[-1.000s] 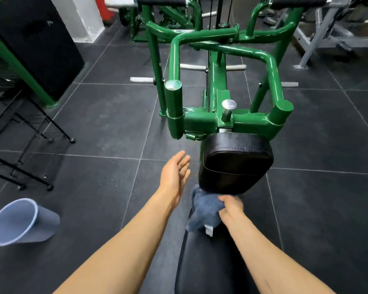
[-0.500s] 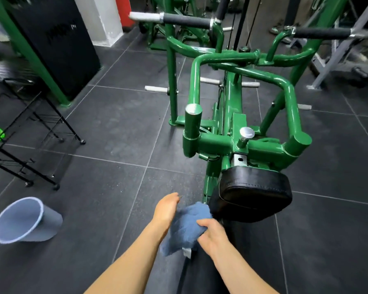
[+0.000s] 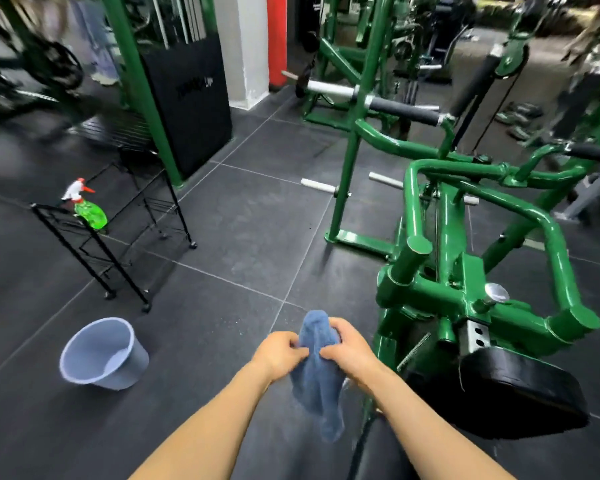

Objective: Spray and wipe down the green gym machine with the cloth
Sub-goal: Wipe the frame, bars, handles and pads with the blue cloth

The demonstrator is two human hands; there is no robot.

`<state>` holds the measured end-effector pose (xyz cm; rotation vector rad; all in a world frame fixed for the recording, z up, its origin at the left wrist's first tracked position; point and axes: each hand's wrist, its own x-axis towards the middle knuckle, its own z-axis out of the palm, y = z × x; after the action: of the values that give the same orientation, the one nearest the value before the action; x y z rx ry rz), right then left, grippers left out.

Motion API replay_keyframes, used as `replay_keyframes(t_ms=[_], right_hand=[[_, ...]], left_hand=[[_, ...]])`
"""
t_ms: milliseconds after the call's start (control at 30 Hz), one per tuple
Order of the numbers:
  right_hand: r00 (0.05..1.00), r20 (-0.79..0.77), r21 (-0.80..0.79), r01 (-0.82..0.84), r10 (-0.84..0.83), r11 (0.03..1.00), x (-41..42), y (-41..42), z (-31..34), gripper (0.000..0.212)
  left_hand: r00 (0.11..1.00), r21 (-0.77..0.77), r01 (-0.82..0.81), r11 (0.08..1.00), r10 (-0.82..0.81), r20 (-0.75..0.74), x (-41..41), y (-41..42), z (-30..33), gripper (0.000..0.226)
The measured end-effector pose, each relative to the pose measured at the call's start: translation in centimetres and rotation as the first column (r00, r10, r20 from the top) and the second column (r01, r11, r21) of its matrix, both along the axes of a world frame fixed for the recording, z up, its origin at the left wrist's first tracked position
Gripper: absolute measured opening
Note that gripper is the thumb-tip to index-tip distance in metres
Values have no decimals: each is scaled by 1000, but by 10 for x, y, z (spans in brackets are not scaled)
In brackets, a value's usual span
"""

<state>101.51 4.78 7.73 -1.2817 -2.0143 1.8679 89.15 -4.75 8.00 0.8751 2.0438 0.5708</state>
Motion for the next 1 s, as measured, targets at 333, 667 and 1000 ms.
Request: replay_keyframes(t_ms=[333,667,1000], right_hand=[[747,463,201,-613,477,764,-177,-40,28,43],[652,553,450,-758,519,472,-347,-117,59,38],[625,459,529,-763,632,371,-502,-195,75,31]], left_hand=[[928,90,-318,944,330,-173,-169,-94,14,22],[803,148,-589,795,596,-10,-303,-194,49,17],[607,9,-789,614,778,161,-392,-291,61,29]])
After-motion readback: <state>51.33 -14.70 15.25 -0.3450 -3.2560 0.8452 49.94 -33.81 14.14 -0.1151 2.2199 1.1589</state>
